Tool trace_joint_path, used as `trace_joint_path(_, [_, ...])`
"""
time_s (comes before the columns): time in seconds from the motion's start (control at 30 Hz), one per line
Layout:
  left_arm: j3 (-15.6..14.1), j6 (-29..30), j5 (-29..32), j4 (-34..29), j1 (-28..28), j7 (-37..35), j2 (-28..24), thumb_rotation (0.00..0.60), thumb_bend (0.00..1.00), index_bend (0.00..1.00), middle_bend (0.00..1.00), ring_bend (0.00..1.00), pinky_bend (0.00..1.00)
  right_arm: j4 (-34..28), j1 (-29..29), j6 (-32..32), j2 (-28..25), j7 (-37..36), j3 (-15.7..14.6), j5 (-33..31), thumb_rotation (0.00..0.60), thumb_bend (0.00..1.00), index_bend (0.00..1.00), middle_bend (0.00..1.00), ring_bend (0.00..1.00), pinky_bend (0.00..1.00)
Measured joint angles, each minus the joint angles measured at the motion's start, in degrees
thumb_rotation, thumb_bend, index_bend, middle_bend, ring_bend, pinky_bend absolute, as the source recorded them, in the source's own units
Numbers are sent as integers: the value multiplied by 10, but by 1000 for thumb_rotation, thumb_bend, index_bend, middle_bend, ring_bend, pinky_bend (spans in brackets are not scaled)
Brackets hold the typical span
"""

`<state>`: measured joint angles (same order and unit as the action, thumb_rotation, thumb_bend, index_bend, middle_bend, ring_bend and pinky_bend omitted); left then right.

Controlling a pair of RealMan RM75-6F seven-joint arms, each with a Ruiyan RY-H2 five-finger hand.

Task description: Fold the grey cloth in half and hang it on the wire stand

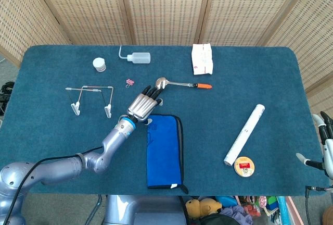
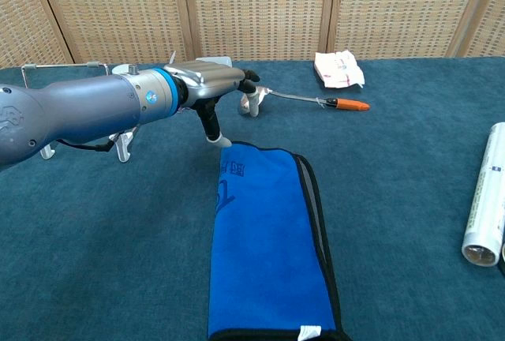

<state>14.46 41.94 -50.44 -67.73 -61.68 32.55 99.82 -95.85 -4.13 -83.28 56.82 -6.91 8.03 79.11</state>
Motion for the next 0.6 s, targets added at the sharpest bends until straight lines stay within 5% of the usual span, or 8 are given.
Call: trace_joint_path(0.6, [-12,0,110,21,-28,44,19,600,241,327,0,0,0,2,-1,3,-1,-3,2,-7,600,0,0,0,0,0])
